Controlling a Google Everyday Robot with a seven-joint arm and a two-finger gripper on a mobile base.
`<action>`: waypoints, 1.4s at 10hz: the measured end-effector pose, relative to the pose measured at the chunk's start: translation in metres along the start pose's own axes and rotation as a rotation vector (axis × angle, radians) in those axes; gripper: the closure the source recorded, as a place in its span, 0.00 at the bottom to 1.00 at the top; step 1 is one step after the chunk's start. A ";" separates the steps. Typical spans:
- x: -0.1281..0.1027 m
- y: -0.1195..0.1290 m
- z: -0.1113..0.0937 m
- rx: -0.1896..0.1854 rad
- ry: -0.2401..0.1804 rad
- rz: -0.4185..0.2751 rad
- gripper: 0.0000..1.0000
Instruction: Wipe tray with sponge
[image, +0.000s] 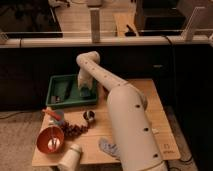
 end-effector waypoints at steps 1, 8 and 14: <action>0.003 -0.004 0.001 0.001 0.003 -0.006 0.99; 0.011 -0.050 0.018 0.023 0.053 -0.091 0.99; -0.015 -0.093 0.024 0.036 0.055 -0.193 0.99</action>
